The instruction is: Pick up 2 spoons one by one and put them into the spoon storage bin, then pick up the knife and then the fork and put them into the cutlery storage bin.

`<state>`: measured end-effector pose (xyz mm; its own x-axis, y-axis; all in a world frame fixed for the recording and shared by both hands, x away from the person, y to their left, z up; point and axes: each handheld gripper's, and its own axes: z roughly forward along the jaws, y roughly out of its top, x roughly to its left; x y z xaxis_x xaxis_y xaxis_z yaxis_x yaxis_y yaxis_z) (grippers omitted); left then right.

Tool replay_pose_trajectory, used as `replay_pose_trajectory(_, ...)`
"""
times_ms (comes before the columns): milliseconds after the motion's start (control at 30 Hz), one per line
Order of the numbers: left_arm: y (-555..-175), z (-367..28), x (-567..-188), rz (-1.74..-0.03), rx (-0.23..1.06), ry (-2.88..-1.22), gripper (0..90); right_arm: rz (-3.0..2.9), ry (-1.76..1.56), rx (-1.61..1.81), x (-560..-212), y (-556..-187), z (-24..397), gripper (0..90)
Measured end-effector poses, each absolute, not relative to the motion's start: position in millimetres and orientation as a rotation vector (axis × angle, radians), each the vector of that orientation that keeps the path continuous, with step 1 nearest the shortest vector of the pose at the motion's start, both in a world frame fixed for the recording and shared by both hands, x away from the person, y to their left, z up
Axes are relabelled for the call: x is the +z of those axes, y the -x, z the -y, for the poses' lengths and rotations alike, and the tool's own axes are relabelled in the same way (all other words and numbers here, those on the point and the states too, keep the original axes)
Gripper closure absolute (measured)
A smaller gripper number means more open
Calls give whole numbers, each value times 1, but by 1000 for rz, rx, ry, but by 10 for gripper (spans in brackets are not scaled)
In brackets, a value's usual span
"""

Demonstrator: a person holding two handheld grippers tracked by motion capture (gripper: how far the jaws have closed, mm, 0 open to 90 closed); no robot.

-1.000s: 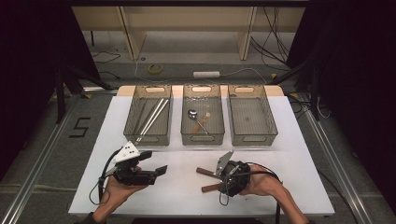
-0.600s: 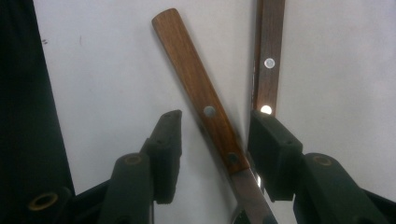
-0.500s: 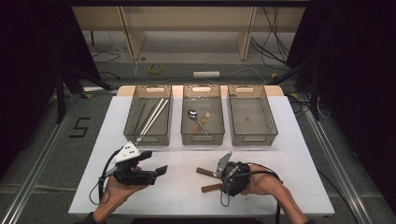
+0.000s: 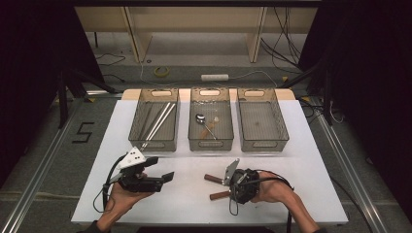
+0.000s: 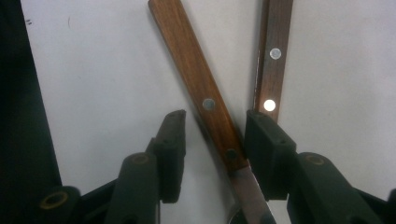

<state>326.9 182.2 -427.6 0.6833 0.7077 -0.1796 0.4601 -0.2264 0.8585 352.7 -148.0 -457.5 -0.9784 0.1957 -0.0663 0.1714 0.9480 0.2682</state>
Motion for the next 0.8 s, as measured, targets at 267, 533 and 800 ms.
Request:
replay_pose_trajectory(267, -326, -181, -427, -913, 304, -1875, 171, -3014, -255, 341, -458, -352, 143, 626)
replay_pose_trajectory(533, -327, -181, -428, -916, 302, -1873, 171, -3048, -212, 319, -458, -355, 141, 663)
replay_pose_trajectory(800, -327, -180, -428, -912, 302, -1886, 171, -3088, -159, 310, -457, -359, 141, 688)
